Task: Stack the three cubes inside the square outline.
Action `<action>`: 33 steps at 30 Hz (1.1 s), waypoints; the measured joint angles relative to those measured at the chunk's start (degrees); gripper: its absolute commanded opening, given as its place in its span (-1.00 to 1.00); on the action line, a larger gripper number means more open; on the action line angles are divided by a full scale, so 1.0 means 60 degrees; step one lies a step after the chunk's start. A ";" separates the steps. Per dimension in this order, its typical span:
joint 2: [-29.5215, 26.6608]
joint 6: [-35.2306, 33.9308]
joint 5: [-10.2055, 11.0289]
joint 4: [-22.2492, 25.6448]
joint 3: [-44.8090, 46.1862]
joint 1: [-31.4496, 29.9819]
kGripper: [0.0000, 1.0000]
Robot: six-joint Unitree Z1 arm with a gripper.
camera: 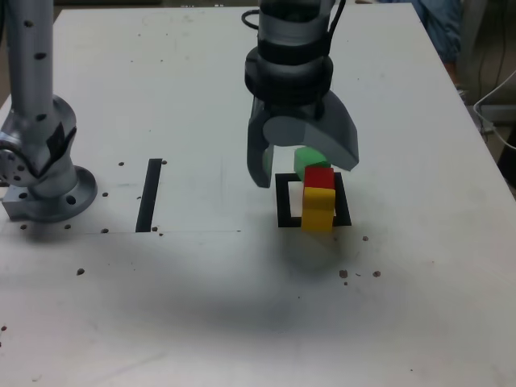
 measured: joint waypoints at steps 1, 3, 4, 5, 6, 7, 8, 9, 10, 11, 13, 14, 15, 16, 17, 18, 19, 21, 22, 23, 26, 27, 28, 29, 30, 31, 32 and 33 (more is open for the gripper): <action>0.0001 -0.0050 -0.0061 0.0008 -0.0005 -0.0071 0.93; 0.0017 -0.0131 -0.0189 0.0009 -0.0031 -0.0210 0.90; 0.0052 -0.0158 -0.0265 0.0009 -0.0055 -0.0268 0.89; 0.0108 -0.0179 -0.0338 0.0007 -0.0077 -0.0311 0.87; 0.0183 -0.0197 -0.0393 -0.0003 -0.0098 -0.0350 0.87; 0.0281 -0.0212 -0.0434 -0.0024 -0.0117 -0.0390 0.86; 0.0393 -0.0222 -0.0472 -0.0053 -0.0130 -0.0423 0.85; 0.0494 -0.0228 -0.0500 -0.0086 -0.0145 -0.0446 0.85; 0.0581 -0.0233 -0.0517 -0.0122 -0.0163 -0.0463 0.85; 0.0665 -0.0240 -0.0518 -0.0162 -0.0184 -0.0473 0.85; 0.0854 -0.0248 -0.0505 -0.0235 -0.0228 -0.0480 0.85; 0.0942 -0.0248 -0.0492 -0.0273 -0.0239 -0.0484 0.84; 0.1021 -0.0248 -0.0478 -0.0319 -0.0245 -0.0484 0.84; 0.1087 -0.0248 -0.0465 -0.0361 -0.0247 -0.0484 0.83; 0.1133 -0.0249 -0.0463 -0.0371 -0.0248 -0.0484 0.82; 0.1166 -0.0249 -0.0462 -0.0405 -0.0248 -0.0484 0.81; 0.1210 -0.0249 -0.0461 -0.0484 -0.0248 -0.0484 0.80; 0.1328 -0.0249 -0.0465 -0.0622 -0.0248 -0.0484 0.79; 0.1396 -0.0249 -0.0483 -0.0674 -0.0245 -0.0484 0.77; 0.1439 -0.0249 -0.0506 -0.0719 -0.0240 -0.0484 0.76; 0.1525 -0.0248 -0.0553 -0.0874 -0.0202 -0.0484 0.72; 0.1549 -0.0248 -0.0553 -0.0907 -0.0197 -0.0484 0.70; 0.1565 -0.0242 -0.0553 -0.0931 -0.0194 -0.0482 0.67; 0.1576 -0.0230 -0.0549 -0.0947 -0.0186 -0.0471 0.63; 0.1581 -0.0215 -0.0543 -0.0953 -0.0172 -0.0453 0.58; 0.1583 -0.0198 -0.0532 -0.0955 -0.0150 -0.0421 0.53; 0.1586 -0.0182 -0.0523 -0.0956 -0.0127 -0.0388 0.48; 0.1591 -0.0174 -0.0513 -0.0956 -0.0099 -0.0348 0.42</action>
